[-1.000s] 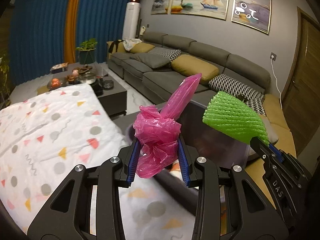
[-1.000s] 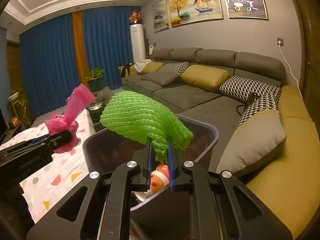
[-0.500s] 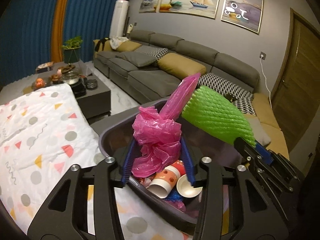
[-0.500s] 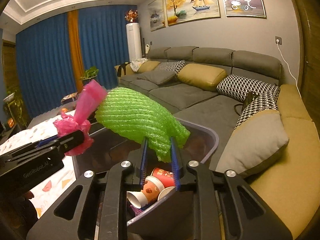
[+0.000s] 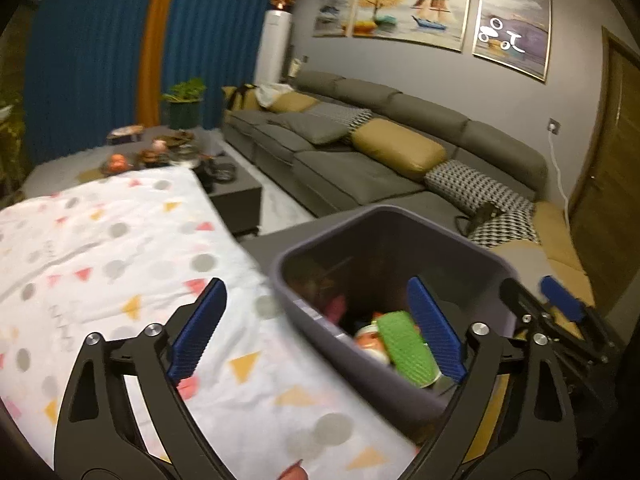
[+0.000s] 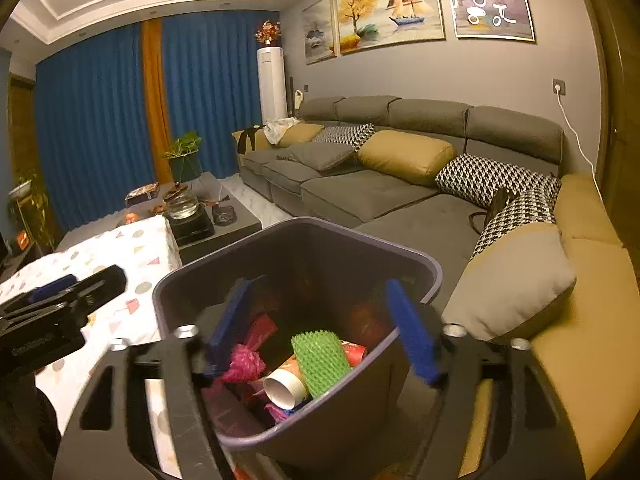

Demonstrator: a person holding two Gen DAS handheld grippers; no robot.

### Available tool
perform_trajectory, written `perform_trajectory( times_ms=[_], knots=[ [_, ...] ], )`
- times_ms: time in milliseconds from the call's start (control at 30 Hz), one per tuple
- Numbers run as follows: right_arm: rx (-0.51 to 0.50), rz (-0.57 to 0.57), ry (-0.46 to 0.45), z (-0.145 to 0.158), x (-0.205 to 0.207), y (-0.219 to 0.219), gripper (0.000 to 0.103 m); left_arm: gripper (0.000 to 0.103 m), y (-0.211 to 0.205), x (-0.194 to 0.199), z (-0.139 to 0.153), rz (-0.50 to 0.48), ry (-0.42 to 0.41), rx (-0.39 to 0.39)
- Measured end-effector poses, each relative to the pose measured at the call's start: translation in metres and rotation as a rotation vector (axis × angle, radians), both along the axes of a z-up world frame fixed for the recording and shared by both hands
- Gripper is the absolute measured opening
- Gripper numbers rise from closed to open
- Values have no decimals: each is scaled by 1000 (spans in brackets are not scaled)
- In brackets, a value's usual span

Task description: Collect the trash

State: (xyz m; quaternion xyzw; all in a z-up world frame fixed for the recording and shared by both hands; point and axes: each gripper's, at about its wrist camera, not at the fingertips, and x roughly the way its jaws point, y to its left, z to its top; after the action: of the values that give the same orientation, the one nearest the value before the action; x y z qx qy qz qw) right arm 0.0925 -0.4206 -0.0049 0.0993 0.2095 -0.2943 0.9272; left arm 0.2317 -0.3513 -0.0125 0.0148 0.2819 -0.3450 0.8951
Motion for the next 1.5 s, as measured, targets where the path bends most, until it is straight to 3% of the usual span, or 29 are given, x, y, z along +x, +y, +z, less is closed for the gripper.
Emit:
perform_trajectory(
  times_ms=[333,500,733,1167,1500],
  knots=[
    [-40,32,-1,9,-23,39,97,97,78,-40,9,166,-64,23],
    [-68,50,-15,15,-39,72,97,97,116,-70,15,242,-116,55],
    [-93,99,-21,18,-60,118,97,97,162,-99,19,303,-114,77],
    [-87,116,-62,26,-106,184,97,97,223,-144,28,338,-129,68],
    [-113,122,-82,29,-128,208,97,97,240,-163,30,323,-130,56]
  ],
)
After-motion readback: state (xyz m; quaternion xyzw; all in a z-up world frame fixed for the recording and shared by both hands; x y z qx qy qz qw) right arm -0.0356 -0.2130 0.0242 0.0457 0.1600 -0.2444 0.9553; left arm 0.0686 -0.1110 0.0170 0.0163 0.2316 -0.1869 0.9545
